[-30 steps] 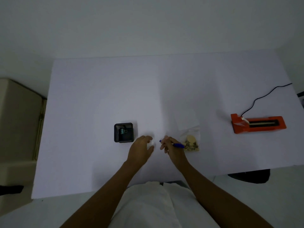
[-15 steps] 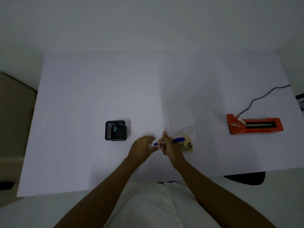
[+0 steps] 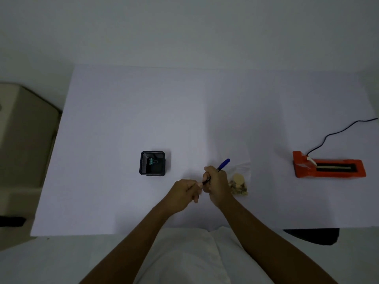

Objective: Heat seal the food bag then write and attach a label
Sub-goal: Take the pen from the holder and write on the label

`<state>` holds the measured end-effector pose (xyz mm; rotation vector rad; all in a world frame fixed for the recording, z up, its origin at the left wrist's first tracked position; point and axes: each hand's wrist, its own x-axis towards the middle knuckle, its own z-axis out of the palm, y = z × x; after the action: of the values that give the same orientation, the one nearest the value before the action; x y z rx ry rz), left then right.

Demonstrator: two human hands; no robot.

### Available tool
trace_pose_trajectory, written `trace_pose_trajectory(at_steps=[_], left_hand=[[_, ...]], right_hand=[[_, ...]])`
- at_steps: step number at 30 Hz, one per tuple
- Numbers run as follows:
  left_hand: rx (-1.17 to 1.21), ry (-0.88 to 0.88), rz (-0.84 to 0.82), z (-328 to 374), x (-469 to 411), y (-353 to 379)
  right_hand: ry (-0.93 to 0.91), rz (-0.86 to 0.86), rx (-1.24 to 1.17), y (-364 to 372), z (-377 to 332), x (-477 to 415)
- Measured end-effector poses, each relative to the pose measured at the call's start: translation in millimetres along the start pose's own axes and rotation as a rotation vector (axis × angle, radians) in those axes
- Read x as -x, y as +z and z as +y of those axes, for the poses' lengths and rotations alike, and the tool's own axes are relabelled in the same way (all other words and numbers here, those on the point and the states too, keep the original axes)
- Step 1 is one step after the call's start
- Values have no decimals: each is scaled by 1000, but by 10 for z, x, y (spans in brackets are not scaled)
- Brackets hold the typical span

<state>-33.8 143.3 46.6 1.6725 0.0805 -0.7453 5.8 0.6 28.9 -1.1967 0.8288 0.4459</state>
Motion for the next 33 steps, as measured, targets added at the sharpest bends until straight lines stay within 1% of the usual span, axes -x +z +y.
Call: trace_pose_trajectory(at_steps=[2,3,4,5,7,9,10,12,15,17,24,29,33], left_hand=[[274,-120,-42,-19,125,-87],[344,-161,-49,-77,205,-157],[318,-183,-24,-158,268,-246],[184,-172,42,-272,308,-334],[-164,-125,282,-520,334,-488],[-368,-86,494,-704,307,-588],[-434,-74,550,-766,287,-615],[-542,-100,601,-875,252,-660],[-613,-198,646,-985,223,-667],[-624,-225,657,-1000,210,-644],[-731,-228,673,-1014,177,-625],[-695,-220,664,-1034,184,-645],[-755,-164,663,-996,214,-623]], right_hand=[[3,121,-185,-91,-161,-87],[-25,164,-212,-175,-272,-141],[-61,181,-176,-252,-377,-184],[-92,168,-119,-302,-459,-206],[-123,102,17,-303,-486,-228],[-127,48,133,-207,-386,-210],[-125,31,180,-147,-316,-190],[-112,8,237,-58,-170,-146],[-85,-42,321,16,62,-33],[-71,-71,392,24,170,15],[-90,-67,464,11,236,6],[-83,-67,470,19,286,-2],[-90,-61,454,19,309,-3]])
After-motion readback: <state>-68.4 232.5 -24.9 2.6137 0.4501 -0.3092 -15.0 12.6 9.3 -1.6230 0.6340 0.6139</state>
